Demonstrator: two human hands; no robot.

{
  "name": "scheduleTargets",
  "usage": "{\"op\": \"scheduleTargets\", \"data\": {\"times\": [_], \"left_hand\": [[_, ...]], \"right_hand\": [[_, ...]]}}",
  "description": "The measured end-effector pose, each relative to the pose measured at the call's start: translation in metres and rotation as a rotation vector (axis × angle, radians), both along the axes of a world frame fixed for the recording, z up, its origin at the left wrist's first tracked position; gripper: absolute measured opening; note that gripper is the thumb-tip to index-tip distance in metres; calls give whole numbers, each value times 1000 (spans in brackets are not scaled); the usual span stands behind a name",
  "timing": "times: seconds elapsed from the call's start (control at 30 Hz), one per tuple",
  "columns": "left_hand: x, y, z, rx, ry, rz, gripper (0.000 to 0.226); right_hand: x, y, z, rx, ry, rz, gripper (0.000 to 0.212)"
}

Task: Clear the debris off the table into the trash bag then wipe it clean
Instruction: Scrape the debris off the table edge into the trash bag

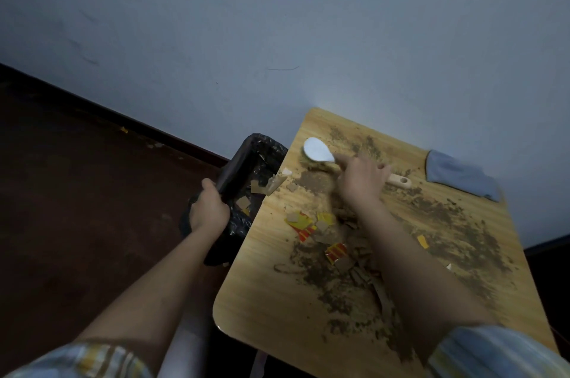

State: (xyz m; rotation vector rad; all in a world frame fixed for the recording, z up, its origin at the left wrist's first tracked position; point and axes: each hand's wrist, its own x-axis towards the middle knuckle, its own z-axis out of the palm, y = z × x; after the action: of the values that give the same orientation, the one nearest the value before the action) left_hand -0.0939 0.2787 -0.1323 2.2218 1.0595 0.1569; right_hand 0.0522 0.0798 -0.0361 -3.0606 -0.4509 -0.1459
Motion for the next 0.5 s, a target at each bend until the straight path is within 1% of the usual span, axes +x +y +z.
{"op": "scheduleTargets", "data": {"times": [0.13,0.27,0.4,0.47,0.5], "left_hand": [[5,-1,-3,-7,7,2,23],[6,-3,-5,-13,9,2,24],[5,-6,-3,-13,16,11,25],[3,-7,-2,-8,18,8,24],[3,-7,-2,-8,17,6,24]], "right_hand": [[10,-12,5,-129,-26,0,45],[7,-3,1,-186,-97,134,41],[-5,28,-11,-282,-89,244,29],[-11,44,-17,-274,-65,252,29],[-13,49,-18,-245,-47,244,32]]}}
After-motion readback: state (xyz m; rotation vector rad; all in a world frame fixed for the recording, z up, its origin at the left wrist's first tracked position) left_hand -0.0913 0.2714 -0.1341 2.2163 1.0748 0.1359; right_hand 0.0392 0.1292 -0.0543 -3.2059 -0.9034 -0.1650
